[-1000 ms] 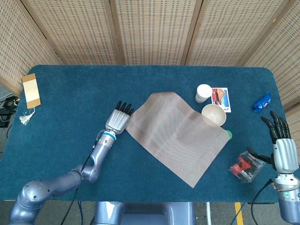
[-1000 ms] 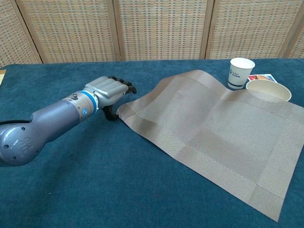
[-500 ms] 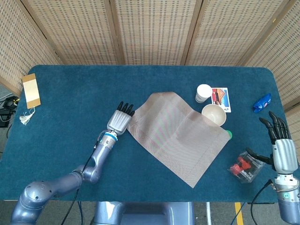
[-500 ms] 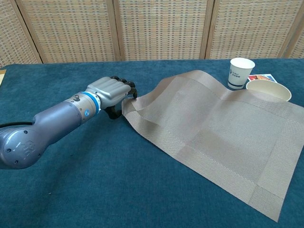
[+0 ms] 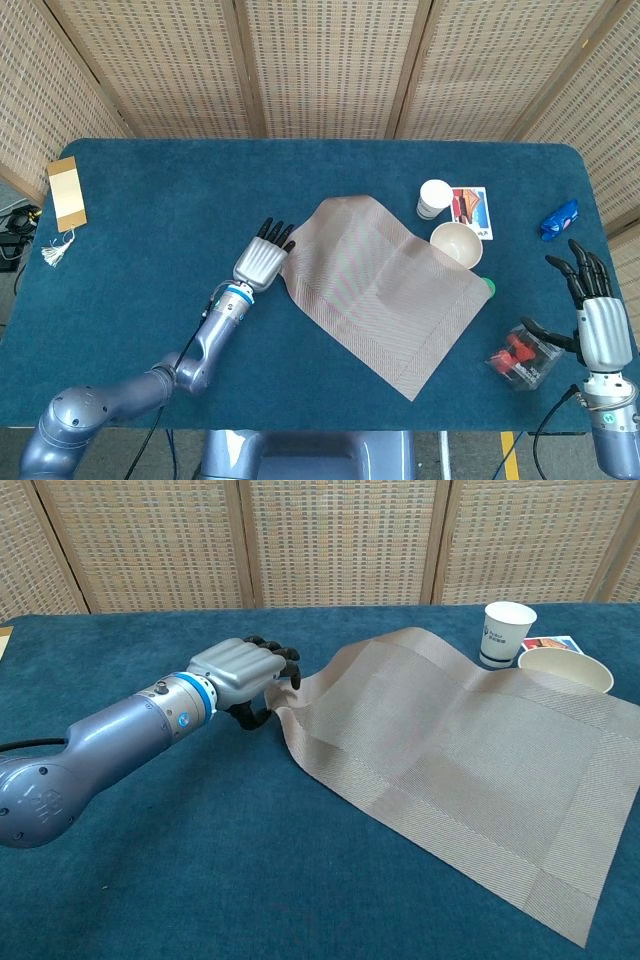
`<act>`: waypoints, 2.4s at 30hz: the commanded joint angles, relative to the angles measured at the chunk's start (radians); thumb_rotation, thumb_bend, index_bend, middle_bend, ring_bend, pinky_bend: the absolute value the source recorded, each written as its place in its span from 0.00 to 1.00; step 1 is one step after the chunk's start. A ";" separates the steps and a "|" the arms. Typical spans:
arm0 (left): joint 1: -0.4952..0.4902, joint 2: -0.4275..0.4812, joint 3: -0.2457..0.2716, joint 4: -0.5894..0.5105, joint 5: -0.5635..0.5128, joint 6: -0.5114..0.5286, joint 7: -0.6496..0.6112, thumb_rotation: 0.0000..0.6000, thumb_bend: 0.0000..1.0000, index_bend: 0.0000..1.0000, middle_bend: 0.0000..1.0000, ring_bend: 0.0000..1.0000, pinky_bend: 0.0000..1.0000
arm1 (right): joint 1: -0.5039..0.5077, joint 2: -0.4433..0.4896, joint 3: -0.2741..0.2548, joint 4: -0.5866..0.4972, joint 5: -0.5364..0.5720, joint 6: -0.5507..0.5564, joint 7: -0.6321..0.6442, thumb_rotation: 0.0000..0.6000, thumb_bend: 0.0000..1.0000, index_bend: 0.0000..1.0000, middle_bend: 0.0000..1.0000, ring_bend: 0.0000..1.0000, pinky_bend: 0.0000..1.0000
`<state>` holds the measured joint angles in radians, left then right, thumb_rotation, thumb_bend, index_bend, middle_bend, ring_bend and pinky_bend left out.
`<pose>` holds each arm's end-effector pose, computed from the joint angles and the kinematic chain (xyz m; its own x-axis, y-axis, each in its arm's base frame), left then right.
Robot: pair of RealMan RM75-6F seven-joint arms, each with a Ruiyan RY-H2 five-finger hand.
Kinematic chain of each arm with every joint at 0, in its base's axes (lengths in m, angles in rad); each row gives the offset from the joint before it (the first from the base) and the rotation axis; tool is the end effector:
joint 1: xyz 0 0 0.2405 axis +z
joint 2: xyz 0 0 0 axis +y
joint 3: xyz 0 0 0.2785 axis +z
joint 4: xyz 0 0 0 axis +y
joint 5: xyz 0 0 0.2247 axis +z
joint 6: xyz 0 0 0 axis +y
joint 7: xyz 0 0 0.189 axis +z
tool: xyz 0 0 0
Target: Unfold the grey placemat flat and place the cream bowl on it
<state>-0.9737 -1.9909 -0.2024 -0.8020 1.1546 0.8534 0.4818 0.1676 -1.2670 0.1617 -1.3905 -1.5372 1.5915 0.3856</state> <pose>-0.1069 0.4595 -0.1535 0.7216 0.0686 0.6889 0.6325 -0.4698 -0.6158 -0.3222 -0.2788 0.1630 0.0608 0.2019 0.9775 -0.9796 -0.1757 0.0972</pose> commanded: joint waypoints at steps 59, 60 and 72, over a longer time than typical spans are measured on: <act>0.396 0.385 0.338 -0.745 0.331 0.383 0.071 1.00 0.52 0.68 0.00 0.00 0.00 | -0.011 0.000 -0.080 -0.082 -0.111 0.019 -0.094 1.00 0.22 0.21 0.00 0.00 0.00; 0.406 0.388 0.350 -0.752 0.343 0.388 0.074 1.00 0.52 0.68 0.00 0.00 0.00 | -0.012 0.000 -0.082 -0.085 -0.115 0.021 -0.098 1.00 0.22 0.21 0.00 0.00 0.00; 0.476 0.407 0.391 -0.781 0.419 0.414 0.074 1.00 0.52 0.68 0.00 0.00 0.00 | -0.020 0.001 -0.095 -0.100 -0.133 0.035 -0.116 1.00 0.22 0.21 0.00 0.00 0.00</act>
<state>-0.5006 -1.5855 0.1879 -1.5820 1.5705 1.2662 0.5573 0.1472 -1.2663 0.0665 -1.4898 -1.6700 1.6264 0.2704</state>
